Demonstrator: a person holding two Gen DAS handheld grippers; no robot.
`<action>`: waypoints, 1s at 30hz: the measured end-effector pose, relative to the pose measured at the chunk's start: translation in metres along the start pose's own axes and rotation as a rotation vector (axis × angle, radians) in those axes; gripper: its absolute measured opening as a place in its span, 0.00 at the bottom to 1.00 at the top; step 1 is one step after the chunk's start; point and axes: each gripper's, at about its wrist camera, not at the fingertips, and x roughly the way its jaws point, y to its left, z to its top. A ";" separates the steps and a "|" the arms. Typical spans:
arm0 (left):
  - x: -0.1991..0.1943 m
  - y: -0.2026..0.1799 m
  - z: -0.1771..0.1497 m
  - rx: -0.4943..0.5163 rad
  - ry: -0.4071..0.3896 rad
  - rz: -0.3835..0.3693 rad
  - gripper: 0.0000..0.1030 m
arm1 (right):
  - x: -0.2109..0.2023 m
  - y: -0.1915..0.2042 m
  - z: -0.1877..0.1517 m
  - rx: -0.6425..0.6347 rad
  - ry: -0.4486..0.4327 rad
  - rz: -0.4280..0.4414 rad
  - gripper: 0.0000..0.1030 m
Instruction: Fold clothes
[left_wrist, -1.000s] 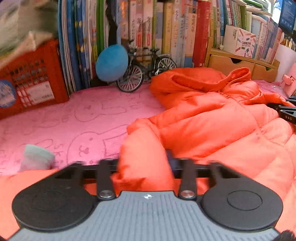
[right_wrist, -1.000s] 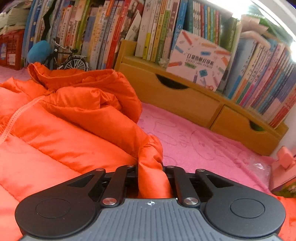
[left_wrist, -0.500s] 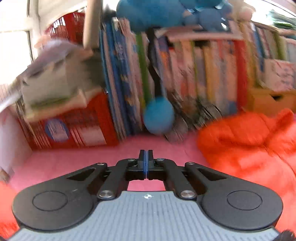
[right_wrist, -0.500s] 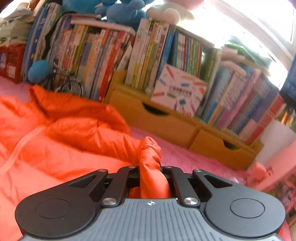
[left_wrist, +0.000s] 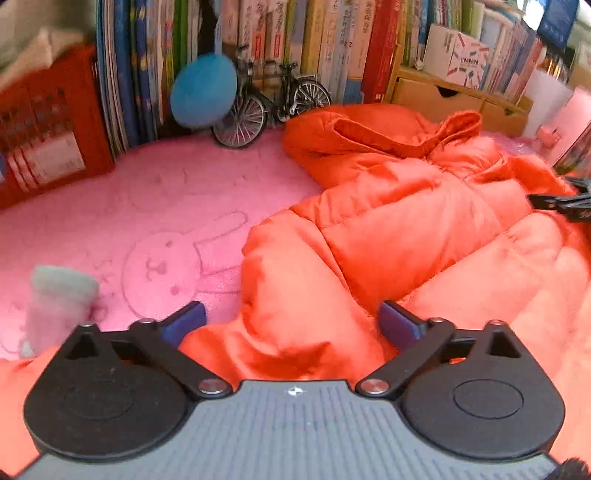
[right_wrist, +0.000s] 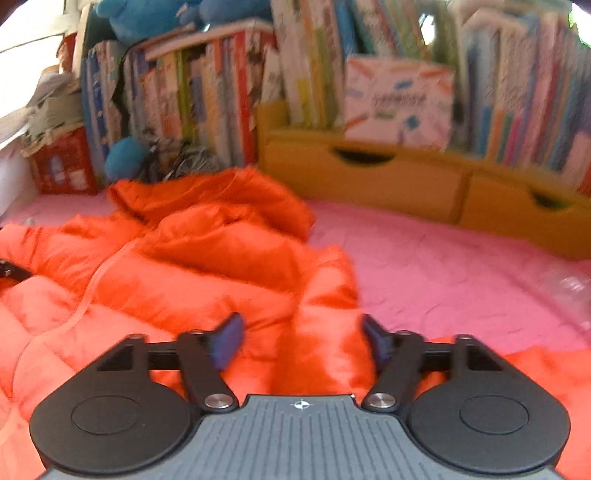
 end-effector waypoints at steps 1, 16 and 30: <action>-0.002 -0.004 -0.004 -0.012 -0.010 0.001 0.57 | 0.003 0.004 -0.001 -0.009 0.013 -0.006 0.71; 0.020 -0.015 0.066 0.155 -0.266 0.438 0.18 | 0.013 0.051 0.034 -0.204 -0.160 -0.260 0.10; -0.056 -0.020 0.040 -0.015 -0.275 0.369 0.68 | -0.063 0.107 -0.020 -0.374 -0.264 -0.291 0.76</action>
